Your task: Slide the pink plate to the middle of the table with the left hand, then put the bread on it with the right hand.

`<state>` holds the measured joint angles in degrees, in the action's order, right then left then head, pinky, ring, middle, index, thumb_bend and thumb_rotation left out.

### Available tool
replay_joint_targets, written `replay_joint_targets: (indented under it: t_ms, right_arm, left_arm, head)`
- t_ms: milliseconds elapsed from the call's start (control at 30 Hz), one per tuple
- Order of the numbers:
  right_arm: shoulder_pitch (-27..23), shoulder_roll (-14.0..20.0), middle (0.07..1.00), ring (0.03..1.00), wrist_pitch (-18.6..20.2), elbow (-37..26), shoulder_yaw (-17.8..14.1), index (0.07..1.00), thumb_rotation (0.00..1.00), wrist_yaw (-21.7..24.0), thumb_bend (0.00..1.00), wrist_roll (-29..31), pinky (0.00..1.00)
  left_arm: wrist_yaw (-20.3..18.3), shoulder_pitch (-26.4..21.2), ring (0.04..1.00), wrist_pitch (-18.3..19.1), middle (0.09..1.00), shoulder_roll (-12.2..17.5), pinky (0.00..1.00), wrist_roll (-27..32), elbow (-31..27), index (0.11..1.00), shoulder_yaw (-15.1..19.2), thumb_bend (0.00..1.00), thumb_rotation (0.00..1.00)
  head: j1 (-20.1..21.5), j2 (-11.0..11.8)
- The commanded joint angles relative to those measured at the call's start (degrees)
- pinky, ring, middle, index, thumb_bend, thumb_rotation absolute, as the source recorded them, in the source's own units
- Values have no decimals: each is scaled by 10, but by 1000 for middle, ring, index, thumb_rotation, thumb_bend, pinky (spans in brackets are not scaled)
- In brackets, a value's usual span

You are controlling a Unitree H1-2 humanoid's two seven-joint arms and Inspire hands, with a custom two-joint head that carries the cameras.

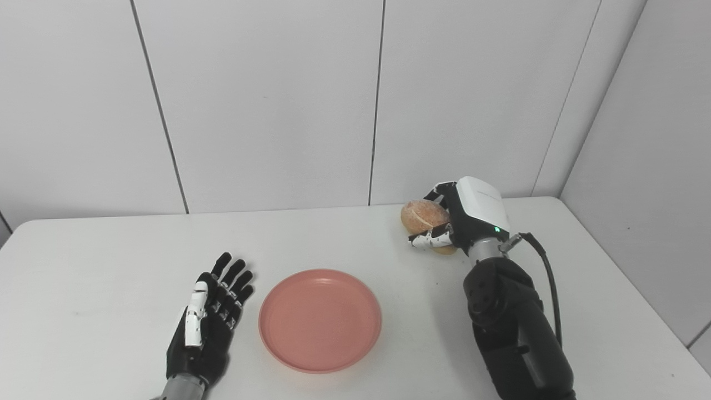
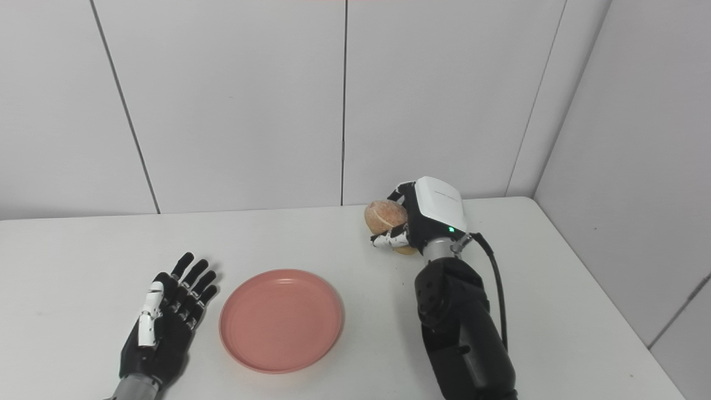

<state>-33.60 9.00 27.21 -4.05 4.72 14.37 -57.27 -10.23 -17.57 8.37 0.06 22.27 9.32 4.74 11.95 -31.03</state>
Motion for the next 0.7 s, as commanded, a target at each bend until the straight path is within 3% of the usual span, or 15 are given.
replay_joint_targets:
  t_ms: [0,367,667]
  right_arm:
    - [-17,-3,420,340,-4,-38,9,485,132,7,506,5,247]
    - [-11,-34,454,377,-5,-68,74,487,138,19,507,29,299]
    - [-3,-49,413,307,-27,-57,123,487,134,5,511,52,223]
  left_arm:
    - [21,24,919,43,922,-11,939,-18,12,916,-10,376,1000]
    - [50,32,907,31,911,-32,916,-61,-12,897,-26,408,1000]
    - [71,39,927,15,932,-44,938,-110,-41,916,-45,409,1000]
  head:
    - [-15,-3]
    - [-65,-11]
    - [-100,-18]
